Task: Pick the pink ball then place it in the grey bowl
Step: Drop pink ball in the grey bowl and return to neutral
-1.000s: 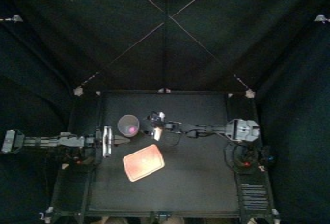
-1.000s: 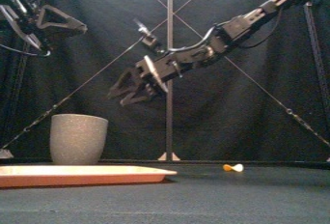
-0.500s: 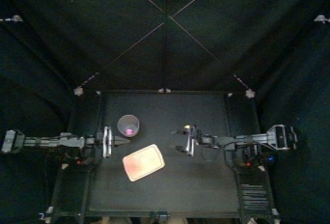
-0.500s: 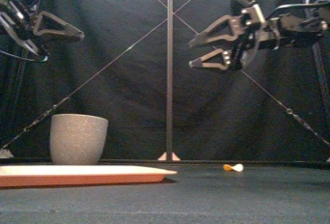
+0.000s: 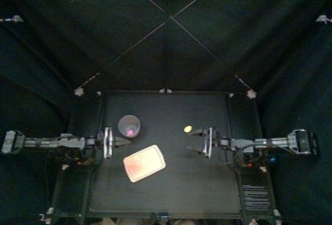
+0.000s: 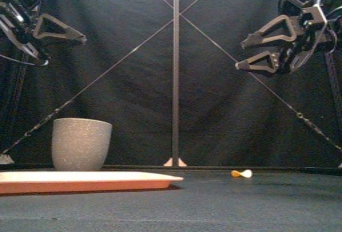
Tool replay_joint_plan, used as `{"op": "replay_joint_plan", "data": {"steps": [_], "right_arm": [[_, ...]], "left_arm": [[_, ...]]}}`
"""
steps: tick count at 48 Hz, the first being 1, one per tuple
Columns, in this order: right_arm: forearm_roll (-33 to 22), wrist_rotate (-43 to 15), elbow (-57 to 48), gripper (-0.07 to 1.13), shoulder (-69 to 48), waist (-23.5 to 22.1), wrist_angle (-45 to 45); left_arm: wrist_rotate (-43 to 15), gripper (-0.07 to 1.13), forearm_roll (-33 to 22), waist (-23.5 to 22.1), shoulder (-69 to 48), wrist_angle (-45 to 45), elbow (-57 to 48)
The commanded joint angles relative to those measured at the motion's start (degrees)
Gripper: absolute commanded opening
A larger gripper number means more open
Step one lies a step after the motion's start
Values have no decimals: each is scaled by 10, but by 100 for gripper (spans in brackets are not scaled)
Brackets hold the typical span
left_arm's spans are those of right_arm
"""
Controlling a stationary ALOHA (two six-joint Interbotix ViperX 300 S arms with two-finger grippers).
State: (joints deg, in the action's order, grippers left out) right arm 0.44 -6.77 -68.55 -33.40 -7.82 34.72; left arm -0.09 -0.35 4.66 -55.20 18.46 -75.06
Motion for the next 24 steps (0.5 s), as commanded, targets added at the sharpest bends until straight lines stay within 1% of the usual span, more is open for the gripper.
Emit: {"op": "replay_joint_plan", "data": {"steps": [1,17,24], "right_arm": [[1,2,1,103,-21,-4,-14],[1,1,4,103,-40,-5,-87],[1,1,5,103,-40,-4,-96]], "left_arm": [[-1,4,-1,1,2,5,3],[0,4,-1,1,2,5,0],[0,4,-2,1,2,5,-1]]}}
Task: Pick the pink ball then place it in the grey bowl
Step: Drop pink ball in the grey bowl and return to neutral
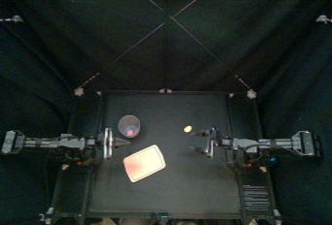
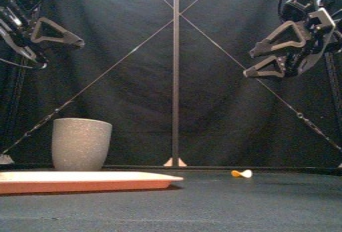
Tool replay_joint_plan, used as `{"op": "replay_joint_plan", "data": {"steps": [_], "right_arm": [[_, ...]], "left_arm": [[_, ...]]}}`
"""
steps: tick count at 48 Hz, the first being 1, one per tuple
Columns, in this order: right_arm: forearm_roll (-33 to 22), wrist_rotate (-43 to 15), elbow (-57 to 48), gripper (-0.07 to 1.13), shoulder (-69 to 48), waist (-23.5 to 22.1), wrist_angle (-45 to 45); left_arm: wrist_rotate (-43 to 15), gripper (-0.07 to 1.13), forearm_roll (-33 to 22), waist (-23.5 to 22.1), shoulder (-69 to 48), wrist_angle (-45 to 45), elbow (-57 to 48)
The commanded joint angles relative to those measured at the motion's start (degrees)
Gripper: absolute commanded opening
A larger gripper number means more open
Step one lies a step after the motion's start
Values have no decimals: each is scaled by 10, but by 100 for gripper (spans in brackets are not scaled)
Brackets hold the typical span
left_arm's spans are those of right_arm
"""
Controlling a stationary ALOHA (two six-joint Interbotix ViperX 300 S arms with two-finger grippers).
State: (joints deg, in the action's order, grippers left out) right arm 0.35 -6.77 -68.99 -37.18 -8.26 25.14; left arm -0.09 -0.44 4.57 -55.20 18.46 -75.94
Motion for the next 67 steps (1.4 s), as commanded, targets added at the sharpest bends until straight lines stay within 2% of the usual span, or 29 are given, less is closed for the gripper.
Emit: {"op": "replay_joint_plan", "data": {"steps": [1,67], "right_arm": [[2,1,11,103,-2,1,0],[2,1,8,103,-2,-2,-12]], "left_arm": [[0,4,0,2,2,5,8],[3,4,-3,-1,2,6,11]]}}
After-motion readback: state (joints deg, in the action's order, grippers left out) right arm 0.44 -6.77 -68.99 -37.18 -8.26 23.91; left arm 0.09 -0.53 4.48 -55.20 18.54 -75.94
